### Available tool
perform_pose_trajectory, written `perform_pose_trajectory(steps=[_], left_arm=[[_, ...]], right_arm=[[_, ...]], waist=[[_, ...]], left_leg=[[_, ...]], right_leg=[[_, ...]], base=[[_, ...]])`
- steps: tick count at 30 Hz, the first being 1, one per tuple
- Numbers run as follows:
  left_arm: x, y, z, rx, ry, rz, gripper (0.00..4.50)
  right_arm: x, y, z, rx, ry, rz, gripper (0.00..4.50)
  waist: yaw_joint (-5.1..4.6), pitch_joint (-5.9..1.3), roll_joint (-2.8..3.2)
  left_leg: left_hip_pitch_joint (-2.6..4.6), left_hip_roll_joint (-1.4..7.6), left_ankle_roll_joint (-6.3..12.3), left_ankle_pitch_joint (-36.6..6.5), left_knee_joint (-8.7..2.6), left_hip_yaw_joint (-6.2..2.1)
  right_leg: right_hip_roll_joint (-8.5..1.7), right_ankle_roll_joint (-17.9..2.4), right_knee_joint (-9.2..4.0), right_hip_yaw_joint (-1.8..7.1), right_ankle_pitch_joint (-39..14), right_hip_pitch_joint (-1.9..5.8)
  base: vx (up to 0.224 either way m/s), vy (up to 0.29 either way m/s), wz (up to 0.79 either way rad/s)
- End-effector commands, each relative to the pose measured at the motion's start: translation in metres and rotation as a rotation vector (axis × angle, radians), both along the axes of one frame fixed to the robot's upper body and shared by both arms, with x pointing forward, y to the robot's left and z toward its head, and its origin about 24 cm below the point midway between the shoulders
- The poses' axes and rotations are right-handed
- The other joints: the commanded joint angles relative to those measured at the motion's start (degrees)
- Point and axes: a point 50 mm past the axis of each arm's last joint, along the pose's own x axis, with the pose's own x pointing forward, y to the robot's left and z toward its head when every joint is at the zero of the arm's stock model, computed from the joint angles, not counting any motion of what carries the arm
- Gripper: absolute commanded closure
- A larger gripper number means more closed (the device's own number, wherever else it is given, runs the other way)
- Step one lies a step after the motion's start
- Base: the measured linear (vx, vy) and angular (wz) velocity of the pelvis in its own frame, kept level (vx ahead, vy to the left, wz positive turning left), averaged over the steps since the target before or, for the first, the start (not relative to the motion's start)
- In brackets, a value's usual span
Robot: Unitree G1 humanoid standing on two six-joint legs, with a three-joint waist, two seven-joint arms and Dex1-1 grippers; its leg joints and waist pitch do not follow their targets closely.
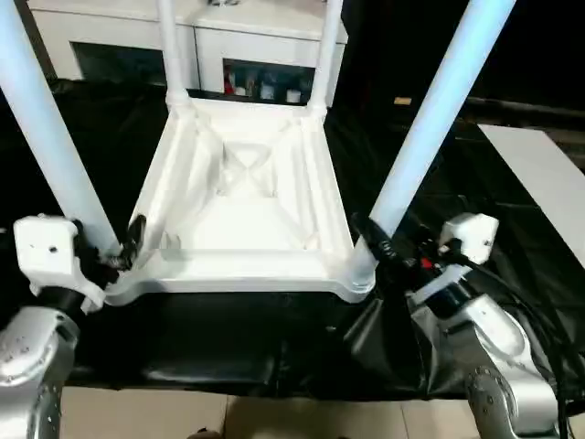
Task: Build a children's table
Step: Flip table
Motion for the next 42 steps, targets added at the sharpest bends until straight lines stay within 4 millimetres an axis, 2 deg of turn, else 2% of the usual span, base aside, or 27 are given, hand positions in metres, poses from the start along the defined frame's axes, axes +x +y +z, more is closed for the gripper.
perform_pose_trajectory(steps=[1,10,13,14,15,16,17,19,20,21,22,23,24,25,26,27,28,29,30,31,32,33,35,36,38,39,42], left_arm=[[-0.001,-0.005,-0.002,0.009,-0.019,-0.016,0.70],[-0.005,-0.006,-0.007,-0.032,-0.029,-0.008,0.70],[-0.004,-0.006,-0.007,-0.034,-0.035,-0.004,0.70],[-0.004,-0.005,-0.007,-0.034,-0.035,-0.003,0.70],[-0.004,-0.005,-0.007,-0.037,-0.034,-0.001,0.70],[-0.004,-0.004,-0.008,-0.036,-0.033,0.002,0.70],[-0.004,-0.003,-0.008,-0.034,-0.032,0.004,0.70],[-0.004,-0.002,-0.008,-0.027,-0.032,0.013,0.70],[-0.003,-0.002,-0.008,-0.026,-0.032,0.014,0.70],[-0.003,0.000,-0.009,-0.021,-0.032,0.026,0.70],[-0.003,0.001,-0.009,-0.021,-0.034,0.032,0.70],[-0.003,0.001,-0.009,-0.024,-0.036,0.037,0.70],[-0.004,0.000,-0.010,-0.031,-0.035,0.031,0.70],[-0.004,-0.001,-0.010,-0.034,-0.034,0.022,0.70],[-0.005,-0.005,-0.010,-0.032,-0.037,0.000,0.70],[-0.005,-0.007,-0.009,-0.031,-0.043,-0.017,0.70],[-0.006,-0.014,-0.008,-0.042,-0.047,-0.051,0.70],[-0.007,-0.020,-0.006,-0.040,-0.058,-0.082,0.70],[-0.004,-0.031,-0.004,-0.063,-0.052,-0.093,0.70],[-0.001,-0.035,-0.001,-0.062,-0.068,-0.086,0.70],[0.001,-0.037,0.000,-0.061,-0.076,-0.082,0.70],[0.004,-0.041,0.001,-0.074,-0.085,-0.070,0.70],[0.009,-0.046,-0.002,-0.071,-0.053,-0.028,0.70],[0.011,-0.052,-0.002,-0.071,-0.066,-0.037,0.70],[0.018,-0.066,-0.014,-0.066,-0.030,-0.065,0.70],[0.020,-0.071,-0.020,-0.055,-0.018,-0.075,0.70],[0.030,-0.077,-0.029,-0.056,0.018,-0.075,0.70]], right_arm=[[-0.002,-0.010,0.006,0.009,-0.034,-0.062,1.63],[-0.009,-0.011,0.006,0.032,-0.038,-0.086,1.63],[-0.011,-0.008,0.005,0.037,-0.035,-0.074,1.63],[-0.012,-0.008,0.005,0.038,-0.034,-0.073,1.63],[-0.013,-0.008,0.004,0.035,-0.033,-0.070,1.63],[-0.013,-0.008,0.004,0.033,-0.033,-0.069,1.63],[-0.013,-0.007,0.004,0.031,-0.032,-0.069,1.63],[-0.013,-0.008,0.004,0.029,-0.032,-0.068,1.63],[-0.014,-0.008,0.004,0.028,-0.032,-0.069,1.63],[-0.014,-0.008,0.004,0.027,-0.030,-0.070,1.63],[-0.014,-0.008,0.004,0.025,-0.030,-0.071,1.63],[-0.014,-0.009,0.004,0.023,-0.029,-0.073,1.63],[-0.015,-0.010,0.003,0.017,-0.029,-0.079,1.63],[-0.015,-0.010,0.003,0.015,-0.029,-0.083,1.63],[-0.015,-0.011,0.003,0.014,-0.029,-0.086,1.63],[-0.015,-0.011,0.003,0.015,-0.028,-0.087,1.63],[-0.015,-0.011,0.002,0.012,-0.024,-0.087,1.63],[-0.014,-0.011,0.002,0.004,-0.021,-0.089,1.63],[-0.011,-0.010,0.000,-0.013,-0.003,-0.084,1.63],[-0.008,-0.008,-0.002,-0.031,0.020,-0.075,1.63],[-0.007,-0.006,-0.004,-0.040,0.032,-0.070,1.63],[-0.004,-0.005,-0.009,-0.077,0.063,-0.070,1.63],[0.001,-0.003,-0.018,-0.143,0.112,-0.089,1.63],[0.004,-0.003,-0.023,-0.180,0.132,-0.110,1.63],[0.011,-0.001,-0.035,-0.229,0.165,-0.129,1.63],[0.013,0.002,-0.039,-0.225,0.180,-0.125,1.63],[0.022,0.003,-0.044,-0.202,0.196,-0.170,1.63]], waist=[[-0.22,-2.64,1.73],[-0.33,-2.72,1.96],[-0.68,-3.67,1.99],[-0.79,-4.54,1.83],[-0.76,-5.40,1.93],[-0.87,-6.57,2.05],[-0.86,-6.88,2.29],[-0.96,-6.55,2.84],[-1.48,-5.82,3.18],[-2.39,-4.50,4.09],[-2.66,-3.49,4.60],[1.65,-1.02,3.62],[7.19,-1.18,4.98],[8.66,-2.38,4.59],[3.95,-3.94,-2.02],[2.26,-1.53,-0.80],[5.84,-0.58,0.35],[7.73,0.33,1.28],[8.31,-0.86,2.89],[6.64,0.23,1.79],[6.40,-1.22,3.26],[5.90,-1.98,3.16],[5.50,-1.93,3.12],[4.86,-2.04,3.00],[4.19,-1.94,2.91],[2.79,-1.89,2.55],[0.78,-2.51,2.35]], left_leg=[[0.55,2.71,-1.40,-22.02,-5.66,-1.40],[0.25,2.59,-0.76,-21.17,-5.49,-1.43],[-1.64,1.67,4.89,-2.26,-3.91,-0.67],[-2.56,0.50,9.81,8.63,-2.30,-0.06],[-2.75,-0.06,12.28,13.80,-1.21,-0.02],[-4.10,-0.99,17.13,23.41,0.05,-0.31],[-4.98,-1.06,19.78,23.59,0.70,-0.29],[-5.98,-0.34,20.36,12.14,0.72,-0.27],[-5.78,0.58,17.54,-2.58,0.12,-0.39],[-4.38,2.65,11.95,-22.29,-2.38,-0.95],[-5.52,5.29,8.99,-32.41,-6.02,-1.88],[-12.12,7.30,-0.15,-49.63,-12.43,0.57],[-14.34,4.48,-4.47,-56.97,-12.20,7.24],[-14.89,4.48,-5.97,-50.62,-10.00,8.48],[-1.83,5.60,-8.21,-24.04,15.44,4.61],[-3.23,1.93,-2.02,-10.06,15.74,-0.79],[-8.38,0.05,0.78,-6.32,14.52,-4.64],[-4.16,-0.32,-0.56,-8.50,11.90,-5.53],[2.48,2.46,-2.31,-16.33,7.10,-5.56],[2.56,3.16,-2.93,-23.67,4.37,-5.39],[3.32,4.43,-2.88,-28.42,-0.03,-5.53],[3.35,5.40,-0.88,-22.33,-1.83,-5.01],[2.08,4.48,-1.26,-18.28,-3.88,-3.60],[1.72,3.89,-2.92,-19.31,-4.62,-3.31],[1.61,3.64,-4.57,-21.71,-5.41,-3.29],[1.30,3.24,-5.80,-24.25,-6.10,-3.46],[0.53,2.99,-5.88,-22.03,-6.43,-3.98]], right_leg=[[-2.79,-5.56,-4.78,2.55,-16.84,1.59],[-2.75,-4.12,-5.24,2.62,-19.58,1.25],[-1.54,-9.67,-4.06,1.90,2.39,0.66],[-0.74,-12.20,-3.58,1.04,14.50,-0.26],[-0.63,-13.36,-3.11,0.73,20.55,-0.59],[0.04,-14.95,-2.55,-0.21,31.20,-1.42],[0.42,-15.61,-3.31,-1.13,30.10,-2.72],[-0.25,-14.80,-6.29,-2.33,12.73,-4.25],[-0.63,-11.11,-8.39,-3.37,-9.02,-4.58],[0.55,-4.74,-8.01,-5.58,-28.22,-4.64],[1.89,-0.70,-3.79,-6.73,-31.95,-3.44],[2.00,-0.93,13.51,-6.76,-25.39,2.19],[2.86,-1.70,17.42,-7.00,-29.39,4.58],[1.84,-0.79,17.39,-2.77,-37.20,6.95],[-7.35,7.05,5.03,3.89,-77.50,-7.04],[-10.03,5.40,-5.79,6.36,-81.81,-7.40],[-7.07,-1.94,-4.07,10.86,-67.48,0.46],[-4.65,-5.26,-2.70,10.48,-55.18,0.20],[-2.99,-6.82,-1.04,8.37,-44.88,-1.90],[-0.80,-7.94,0.41,6.87,-40.91,-2.55],[-0.47,-9.32,1.72,5.58,-28.02,-0.65],[-1.26,-9.19,1.53,4.96,-15.09,0.99],[-2.65,-7.88,-0.68,4.06,-12.22,3.21],[-3.17,-6.72,-1.76,4.08,-15.24,3.60],[-3.37,-5.56,-2.61,4.07,-18.40,3.70],[-3.48,-4.15,-3.51,3.98,-21.30,4.12],[-3.54,-3.97,-3.34,3.34,-17.34,4.43]], base=[[0.000,0.000,0.00],[0.000,0.000,0.00],[0.000,0.000,0.00],[0.000,0.000,0.00],[0.000,0.000,0.00],[-0.066,0.018,0.01],[-0.108,0.023,0.03],[-0.144,0.028,0.02],[-0.232,0.049,-0.09],[-0.232,0.049,-0.09],[-0.232,0.010,-0.17],[-0.262,-0.007,0.02],[-0.262,-0.007,0.02],[-0.231,-0.070,0.18],[-0.087,-0.078,0.06],[0.084,-0.158,0.06],[0.126,-0.050,0.21],[0.027,-0.062,0.59],[-0.144,0.018,0.59],[-0.198,0.001,0.58],[-0.157,0.052,0.37],[-0.157,0.052,0.37],[-0.096,0.103,0.11],[-0.089,0.111,0.02],[-0.061,0.097,-0.09],[-0.049,0.093,-0.13],[-0.043,0.092,-0.21]])
